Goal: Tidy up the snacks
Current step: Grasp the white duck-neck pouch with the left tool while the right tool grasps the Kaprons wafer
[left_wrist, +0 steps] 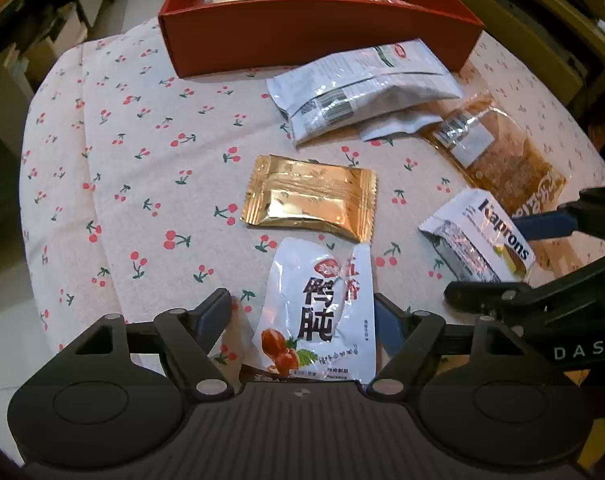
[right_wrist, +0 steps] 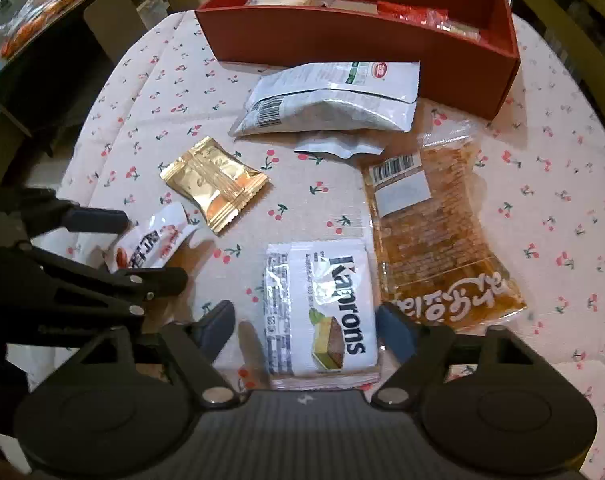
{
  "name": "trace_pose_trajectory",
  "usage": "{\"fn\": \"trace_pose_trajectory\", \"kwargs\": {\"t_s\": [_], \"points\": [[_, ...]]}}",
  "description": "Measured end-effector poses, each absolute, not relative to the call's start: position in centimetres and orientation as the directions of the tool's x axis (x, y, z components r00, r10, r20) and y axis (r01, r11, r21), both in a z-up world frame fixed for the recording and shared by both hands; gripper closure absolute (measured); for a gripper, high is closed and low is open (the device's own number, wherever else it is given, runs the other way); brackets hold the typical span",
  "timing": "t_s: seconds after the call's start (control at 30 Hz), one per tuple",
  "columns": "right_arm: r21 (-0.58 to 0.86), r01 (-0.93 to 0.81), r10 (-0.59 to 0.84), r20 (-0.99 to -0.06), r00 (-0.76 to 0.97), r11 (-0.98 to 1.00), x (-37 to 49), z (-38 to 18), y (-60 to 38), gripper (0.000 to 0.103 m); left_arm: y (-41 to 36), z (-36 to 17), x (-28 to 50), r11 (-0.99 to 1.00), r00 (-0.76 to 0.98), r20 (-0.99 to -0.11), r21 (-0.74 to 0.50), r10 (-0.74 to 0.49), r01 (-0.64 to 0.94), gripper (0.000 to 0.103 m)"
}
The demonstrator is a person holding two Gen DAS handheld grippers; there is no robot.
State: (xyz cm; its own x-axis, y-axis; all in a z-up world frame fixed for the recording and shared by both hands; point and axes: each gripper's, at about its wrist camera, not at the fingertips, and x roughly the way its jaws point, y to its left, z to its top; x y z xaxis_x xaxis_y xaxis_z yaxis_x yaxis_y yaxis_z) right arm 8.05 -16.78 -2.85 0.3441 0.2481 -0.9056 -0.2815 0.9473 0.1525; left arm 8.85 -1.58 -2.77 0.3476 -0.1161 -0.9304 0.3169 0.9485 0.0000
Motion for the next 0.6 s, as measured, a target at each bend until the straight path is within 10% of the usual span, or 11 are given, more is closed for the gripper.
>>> {"fn": "trace_pose_trajectory", "kwargs": {"t_s": [0.6], "points": [[0.074, -0.304, 0.209, -0.873, 0.441, 0.95, 6.8, 0.0, -16.9, 0.029, -2.4, -1.1, 7.8, 0.934, 0.398, -0.902, -0.016, -0.168, 0.357, 0.04]]}}
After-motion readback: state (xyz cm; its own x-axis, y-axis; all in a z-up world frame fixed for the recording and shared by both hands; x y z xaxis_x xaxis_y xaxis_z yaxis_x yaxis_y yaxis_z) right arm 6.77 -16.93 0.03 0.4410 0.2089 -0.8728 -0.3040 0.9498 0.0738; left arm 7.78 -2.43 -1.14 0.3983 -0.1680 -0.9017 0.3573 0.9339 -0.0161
